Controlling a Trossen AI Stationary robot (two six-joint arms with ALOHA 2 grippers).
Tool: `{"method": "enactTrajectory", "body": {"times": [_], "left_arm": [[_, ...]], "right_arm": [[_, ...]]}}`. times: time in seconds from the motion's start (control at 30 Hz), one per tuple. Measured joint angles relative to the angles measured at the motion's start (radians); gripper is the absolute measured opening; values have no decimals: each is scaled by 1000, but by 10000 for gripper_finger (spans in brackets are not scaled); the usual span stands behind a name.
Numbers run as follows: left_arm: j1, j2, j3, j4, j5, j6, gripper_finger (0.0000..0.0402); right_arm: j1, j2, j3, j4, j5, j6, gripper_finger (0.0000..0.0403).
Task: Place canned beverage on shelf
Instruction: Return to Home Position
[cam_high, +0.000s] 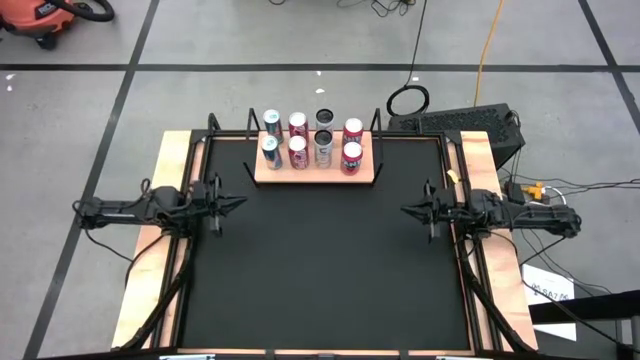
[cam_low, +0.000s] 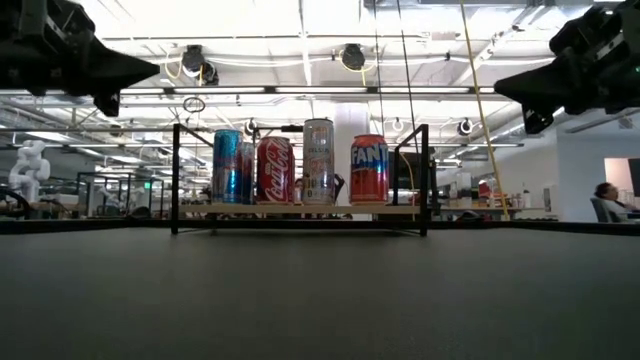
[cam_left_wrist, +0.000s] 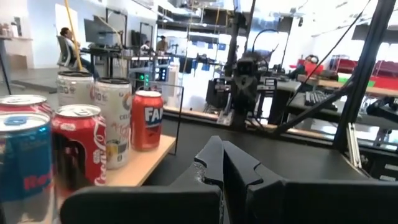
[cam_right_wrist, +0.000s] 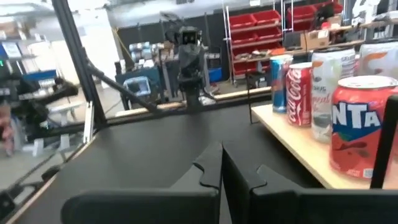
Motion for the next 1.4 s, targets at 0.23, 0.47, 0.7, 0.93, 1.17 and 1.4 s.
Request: {"method": "enactTrajectory", "body": {"times": [0.23, 0.47, 0.7, 0.93, 1.17, 1.4], "left_arm": [[0, 2, -53, 64, 16, 1, 0], [0, 0, -53, 64, 51, 8, 0], [0, 0, -54, 50, 145, -1, 0], [0, 0, -54, 40, 144, 0, 0], [0, 0, -54, 40, 143, 0, 0], [0, 0, -54, 40, 141, 0, 0]], "right_arm": [[-4, 2, -35, 57, -48, 48, 0], [-4, 2, -36, 65, -46, 35, 0], [-4, 2, -38, 43, -46, 58, 0], [-4, 2, -39, 29, -46, 57, 0], [-4, 2, -39, 29, -46, 56, 0], [-4, 2, -40, 29, -46, 56, 0]]}}
